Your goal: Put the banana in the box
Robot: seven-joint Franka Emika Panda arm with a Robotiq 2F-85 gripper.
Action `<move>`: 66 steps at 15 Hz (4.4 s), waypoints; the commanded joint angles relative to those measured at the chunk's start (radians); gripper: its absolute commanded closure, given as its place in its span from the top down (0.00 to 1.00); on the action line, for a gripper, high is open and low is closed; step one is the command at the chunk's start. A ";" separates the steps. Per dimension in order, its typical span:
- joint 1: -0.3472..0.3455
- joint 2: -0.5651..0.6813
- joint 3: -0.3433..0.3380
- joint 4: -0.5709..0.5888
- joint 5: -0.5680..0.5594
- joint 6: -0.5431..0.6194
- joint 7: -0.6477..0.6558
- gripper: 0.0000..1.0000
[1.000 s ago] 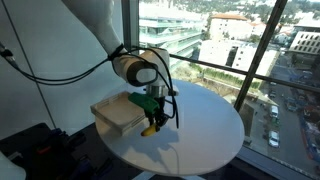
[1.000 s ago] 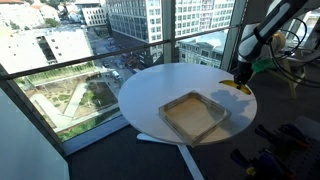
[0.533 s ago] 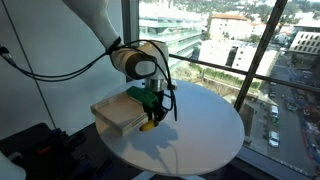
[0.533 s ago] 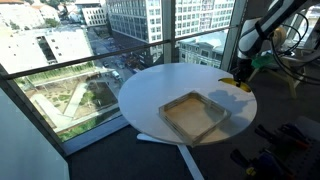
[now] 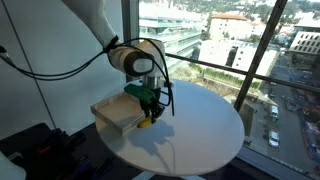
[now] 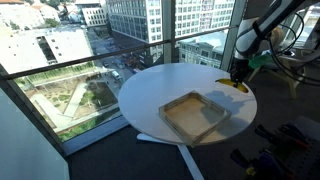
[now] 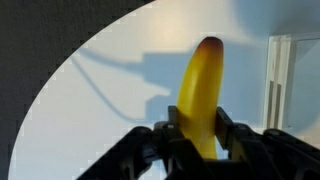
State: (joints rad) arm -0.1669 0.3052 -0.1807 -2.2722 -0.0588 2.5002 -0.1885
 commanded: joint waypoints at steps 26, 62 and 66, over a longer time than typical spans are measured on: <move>0.074 -0.099 0.111 -0.011 -0.023 -0.128 -0.001 0.14; 0.147 -0.076 0.179 0.003 -0.028 -0.168 -0.016 0.14; 0.154 -0.070 0.188 0.012 -0.028 -0.166 -0.019 0.14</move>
State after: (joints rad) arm -0.0161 0.2349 -0.0023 -2.2725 -0.0856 2.3350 -0.2036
